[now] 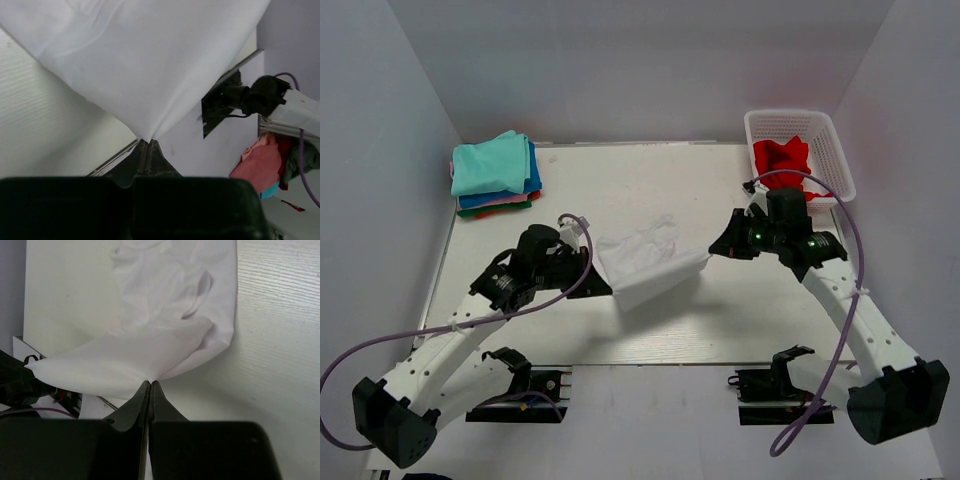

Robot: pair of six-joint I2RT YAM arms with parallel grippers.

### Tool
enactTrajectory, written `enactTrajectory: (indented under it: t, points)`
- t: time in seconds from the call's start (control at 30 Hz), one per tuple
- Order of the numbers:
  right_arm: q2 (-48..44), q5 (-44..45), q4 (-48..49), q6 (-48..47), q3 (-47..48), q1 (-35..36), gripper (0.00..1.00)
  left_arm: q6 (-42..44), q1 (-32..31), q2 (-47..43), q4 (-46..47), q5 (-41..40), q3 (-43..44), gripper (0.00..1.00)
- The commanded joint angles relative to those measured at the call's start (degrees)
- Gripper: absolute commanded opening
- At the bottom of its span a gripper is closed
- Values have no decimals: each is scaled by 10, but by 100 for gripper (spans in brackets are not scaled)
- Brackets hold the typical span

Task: Fold and stack the t-shirts
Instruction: Fold the long partially folded tshirt into a neat square

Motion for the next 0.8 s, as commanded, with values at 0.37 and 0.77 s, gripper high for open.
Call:
enactTrajectory:
  t: [0.37, 0.77]
  points:
    - [34, 46, 42, 14, 48, -5, 0, -9, -4, 19, 35, -70, 22, 0]
    - [183, 46, 57, 11, 151, -6, 0, -52, 8, 149, -12, -266, 105, 0]
